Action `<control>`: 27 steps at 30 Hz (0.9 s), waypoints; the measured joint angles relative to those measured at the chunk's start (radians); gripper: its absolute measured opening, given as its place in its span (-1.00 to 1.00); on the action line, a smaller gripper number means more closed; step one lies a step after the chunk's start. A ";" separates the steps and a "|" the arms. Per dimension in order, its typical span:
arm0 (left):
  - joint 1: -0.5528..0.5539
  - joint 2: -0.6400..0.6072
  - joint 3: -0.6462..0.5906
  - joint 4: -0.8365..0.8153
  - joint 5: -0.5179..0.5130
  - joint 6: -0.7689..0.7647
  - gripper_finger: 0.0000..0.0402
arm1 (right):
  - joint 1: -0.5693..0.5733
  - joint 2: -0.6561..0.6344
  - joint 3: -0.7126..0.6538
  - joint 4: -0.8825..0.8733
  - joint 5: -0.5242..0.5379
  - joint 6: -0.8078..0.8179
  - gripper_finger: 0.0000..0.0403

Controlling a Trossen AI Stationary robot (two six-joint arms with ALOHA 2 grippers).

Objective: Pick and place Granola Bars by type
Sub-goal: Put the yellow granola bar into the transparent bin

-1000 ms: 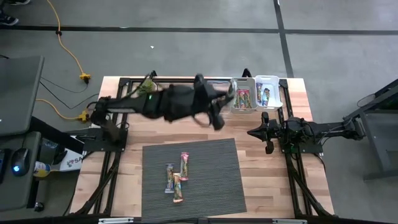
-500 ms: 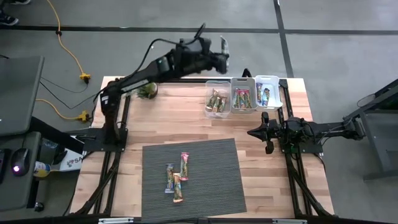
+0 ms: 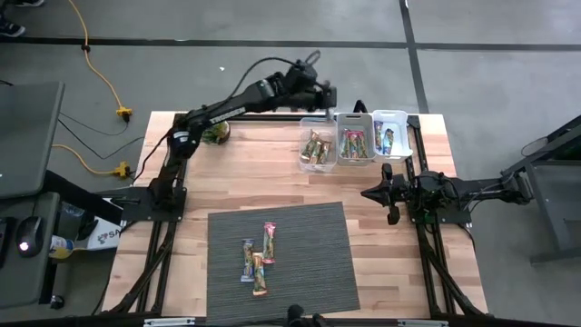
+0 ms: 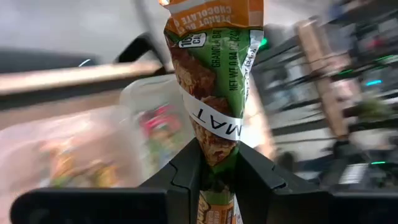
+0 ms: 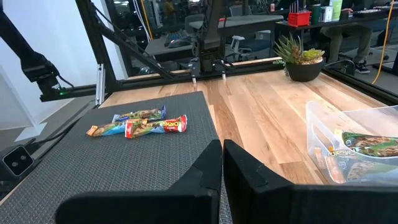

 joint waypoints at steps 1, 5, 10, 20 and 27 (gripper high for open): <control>0.001 0.009 0.000 -0.030 -0.007 0.002 -0.64 | 0.000 0.000 0.000 0.000 0.000 0.000 -1.00; 0.008 0.038 0.000 -0.147 -0.020 0.016 -0.64 | 0.000 0.000 0.000 0.000 0.000 0.000 -1.00; 0.008 0.086 0.000 -0.199 0.011 0.027 -0.64 | 0.000 0.000 0.000 0.000 0.000 0.000 -1.00; -0.009 0.183 0.001 -0.266 0.028 0.023 -0.64 | 0.000 0.000 0.000 0.000 0.000 0.000 -1.00; -0.023 0.234 -0.001 -0.291 0.038 0.039 -0.64 | 0.000 0.000 0.000 0.000 0.000 0.000 -1.00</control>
